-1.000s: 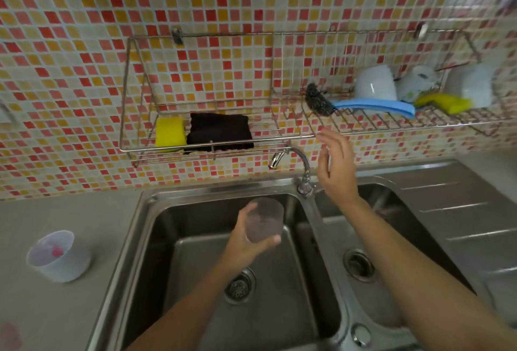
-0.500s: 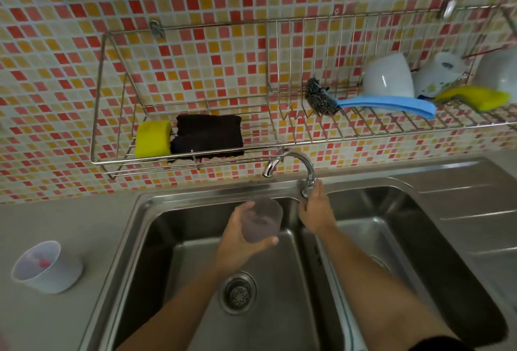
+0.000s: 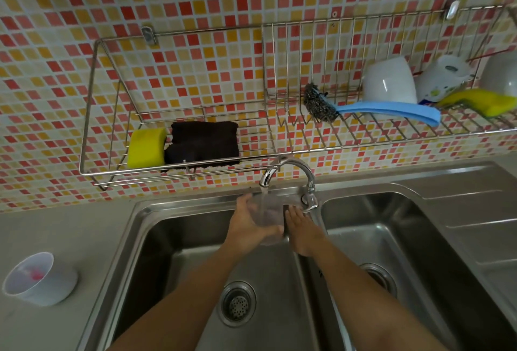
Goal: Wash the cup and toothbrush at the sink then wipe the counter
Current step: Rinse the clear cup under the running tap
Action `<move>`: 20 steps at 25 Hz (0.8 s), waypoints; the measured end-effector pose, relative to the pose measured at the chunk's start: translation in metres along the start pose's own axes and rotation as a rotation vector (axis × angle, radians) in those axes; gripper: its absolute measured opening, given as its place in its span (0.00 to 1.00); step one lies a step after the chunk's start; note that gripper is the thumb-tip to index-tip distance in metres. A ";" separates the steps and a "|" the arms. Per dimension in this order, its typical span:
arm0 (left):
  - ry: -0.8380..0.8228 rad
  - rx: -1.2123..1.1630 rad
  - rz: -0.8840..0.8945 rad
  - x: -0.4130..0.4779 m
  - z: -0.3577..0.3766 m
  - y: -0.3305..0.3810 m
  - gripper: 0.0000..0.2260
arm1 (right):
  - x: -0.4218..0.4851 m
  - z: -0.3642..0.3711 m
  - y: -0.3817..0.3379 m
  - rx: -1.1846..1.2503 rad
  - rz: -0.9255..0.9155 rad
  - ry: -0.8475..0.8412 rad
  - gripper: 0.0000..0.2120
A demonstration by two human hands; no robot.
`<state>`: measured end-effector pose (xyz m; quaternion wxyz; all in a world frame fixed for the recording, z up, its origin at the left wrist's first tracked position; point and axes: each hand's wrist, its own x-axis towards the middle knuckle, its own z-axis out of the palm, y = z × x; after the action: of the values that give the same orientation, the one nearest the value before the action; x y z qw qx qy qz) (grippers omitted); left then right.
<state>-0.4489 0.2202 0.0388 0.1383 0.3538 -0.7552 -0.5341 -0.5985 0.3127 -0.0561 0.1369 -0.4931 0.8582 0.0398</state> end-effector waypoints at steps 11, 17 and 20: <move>-0.196 0.238 -0.080 0.018 0.004 0.006 0.31 | -0.089 0.068 0.006 0.309 0.370 0.150 0.33; -0.210 0.428 0.000 0.017 -0.006 0.002 0.32 | -0.094 0.068 -0.004 0.347 0.454 0.201 0.32; -0.269 0.461 0.003 0.020 -0.009 0.004 0.32 | -0.095 0.068 -0.006 0.318 0.476 0.203 0.34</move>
<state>-0.4596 0.2007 0.0426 -0.0466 0.3005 -0.8692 -0.3899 -0.5351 0.4028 -0.0947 0.1128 -0.2518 0.9544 -0.1136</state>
